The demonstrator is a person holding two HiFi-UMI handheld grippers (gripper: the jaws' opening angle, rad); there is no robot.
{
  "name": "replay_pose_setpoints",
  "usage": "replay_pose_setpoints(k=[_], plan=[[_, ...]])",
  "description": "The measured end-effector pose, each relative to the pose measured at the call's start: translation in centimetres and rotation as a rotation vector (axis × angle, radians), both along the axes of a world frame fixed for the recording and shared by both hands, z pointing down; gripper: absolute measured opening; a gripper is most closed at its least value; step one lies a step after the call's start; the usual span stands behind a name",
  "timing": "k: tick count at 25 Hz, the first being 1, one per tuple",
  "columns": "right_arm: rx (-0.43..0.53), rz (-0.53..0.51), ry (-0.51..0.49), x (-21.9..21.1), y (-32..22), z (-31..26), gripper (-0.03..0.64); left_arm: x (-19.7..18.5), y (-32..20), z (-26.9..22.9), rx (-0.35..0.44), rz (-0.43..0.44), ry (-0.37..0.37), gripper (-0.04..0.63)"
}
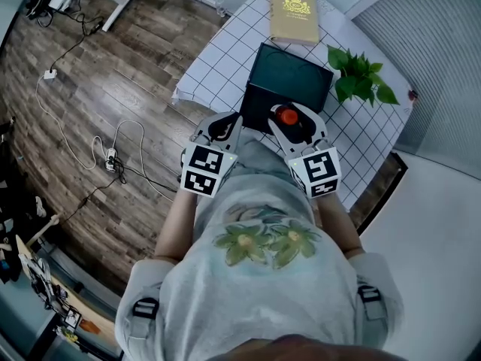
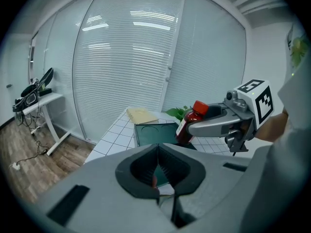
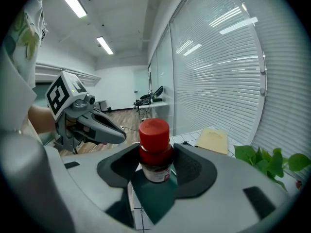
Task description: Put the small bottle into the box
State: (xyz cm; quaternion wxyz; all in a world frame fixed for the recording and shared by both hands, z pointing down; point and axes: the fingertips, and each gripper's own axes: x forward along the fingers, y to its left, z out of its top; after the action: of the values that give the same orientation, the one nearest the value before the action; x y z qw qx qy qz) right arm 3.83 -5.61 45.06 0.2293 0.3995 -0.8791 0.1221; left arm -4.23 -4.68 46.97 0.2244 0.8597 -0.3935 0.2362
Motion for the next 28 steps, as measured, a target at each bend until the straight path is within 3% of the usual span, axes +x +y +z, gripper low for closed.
replay_pose_setpoints(k=[28], plan=[[-0.067,-0.030,0.009,-0.5,-0.7,2.7,0.216,0.0,-1.5,0.7,-0.024,-0.005,-0.005,0.012]])
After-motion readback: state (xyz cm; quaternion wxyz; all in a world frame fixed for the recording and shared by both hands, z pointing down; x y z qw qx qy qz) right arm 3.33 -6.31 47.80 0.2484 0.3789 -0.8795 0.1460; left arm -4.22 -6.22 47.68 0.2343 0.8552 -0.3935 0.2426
